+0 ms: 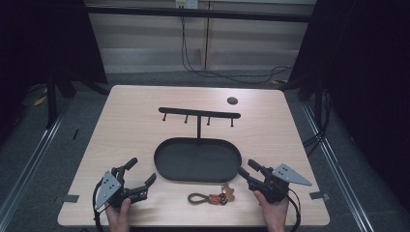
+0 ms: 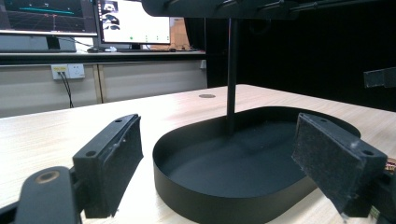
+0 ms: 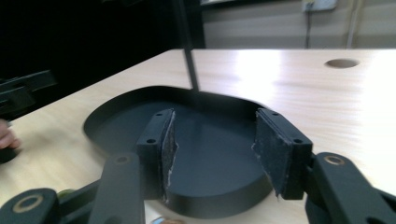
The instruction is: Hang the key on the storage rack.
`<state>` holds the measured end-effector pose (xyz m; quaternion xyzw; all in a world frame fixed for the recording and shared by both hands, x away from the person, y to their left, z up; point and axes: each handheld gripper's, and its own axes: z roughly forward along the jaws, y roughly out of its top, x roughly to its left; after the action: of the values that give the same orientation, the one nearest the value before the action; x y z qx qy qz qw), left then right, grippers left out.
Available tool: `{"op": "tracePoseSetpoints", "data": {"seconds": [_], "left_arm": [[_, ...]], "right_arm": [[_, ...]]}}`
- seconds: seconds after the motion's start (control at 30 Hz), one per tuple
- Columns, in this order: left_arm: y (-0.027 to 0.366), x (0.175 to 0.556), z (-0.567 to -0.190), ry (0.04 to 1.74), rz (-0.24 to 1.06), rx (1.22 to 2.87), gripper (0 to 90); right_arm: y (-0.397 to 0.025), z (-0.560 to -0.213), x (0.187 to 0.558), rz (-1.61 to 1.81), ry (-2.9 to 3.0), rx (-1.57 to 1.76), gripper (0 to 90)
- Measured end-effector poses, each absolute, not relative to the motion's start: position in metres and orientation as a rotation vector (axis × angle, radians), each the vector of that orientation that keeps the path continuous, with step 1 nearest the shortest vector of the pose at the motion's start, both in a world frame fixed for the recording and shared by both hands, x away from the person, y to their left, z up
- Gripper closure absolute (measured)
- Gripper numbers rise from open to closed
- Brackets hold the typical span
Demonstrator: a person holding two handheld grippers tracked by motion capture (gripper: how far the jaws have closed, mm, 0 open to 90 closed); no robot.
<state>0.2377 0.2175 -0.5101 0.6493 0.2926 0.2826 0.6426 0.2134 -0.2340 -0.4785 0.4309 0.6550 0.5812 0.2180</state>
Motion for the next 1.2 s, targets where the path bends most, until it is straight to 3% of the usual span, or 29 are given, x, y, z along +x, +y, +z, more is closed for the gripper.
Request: {"op": "tracePoseSetpoints", "data": {"seconds": [0.2,0.33,0.47,0.7,0.77,0.87,0.97,1.0,1.03,1.2], "left_arm": [[0.218,0.238,-0.51,0.668,0.648,1.481,15.7],[0.218,0.238,-0.51,0.667,0.644,1.48,15.7],[0.218,0.238,-0.51,0.667,0.644,1.48,15.7],[0.218,0.238,-0.51,0.668,0.649,1.481,15.7],[0.218,0.238,-0.51,0.667,0.644,1.479,15.7],[0.218,0.238,-0.51,0.667,0.644,1.479,15.7],[0.218,0.238,-0.51,0.668,0.649,1.48,15.7],[0.218,0.238,-0.51,0.668,0.648,1.48,15.7],[0.218,0.238,-0.51,0.667,0.645,1.48,15.7],[0.218,0.238,-0.51,0.667,0.644,1.481,15.7]], "right_arm": [[-0.218,-0.474,0.216,1.556,1.939,1.174,59.2],[-0.208,-0.471,0.219,1.55,2.077,1.163,59.4],[-0.201,-0.468,0.225,1.567,2.191,1.152,52.2],[-0.182,-0.462,0.231,1.449,2.309,1.124,48.6],[-0.175,-0.462,0.232,1.41,2.325,1.126,43.3],[-0.165,-0.464,0.232,1.39,2.352,1.102,44.5],[-0.16,-0.465,0.232,1.374,2.376,1.083,48.7],[-0.156,-0.465,0.233,1.364,2.421,1.056,57.9],[-0.153,-0.464,0.234,1.363,2.46,1.033,61.0],[-0.144,-0.471,0.238,1.323,2.616,1.011,67.6]]}}
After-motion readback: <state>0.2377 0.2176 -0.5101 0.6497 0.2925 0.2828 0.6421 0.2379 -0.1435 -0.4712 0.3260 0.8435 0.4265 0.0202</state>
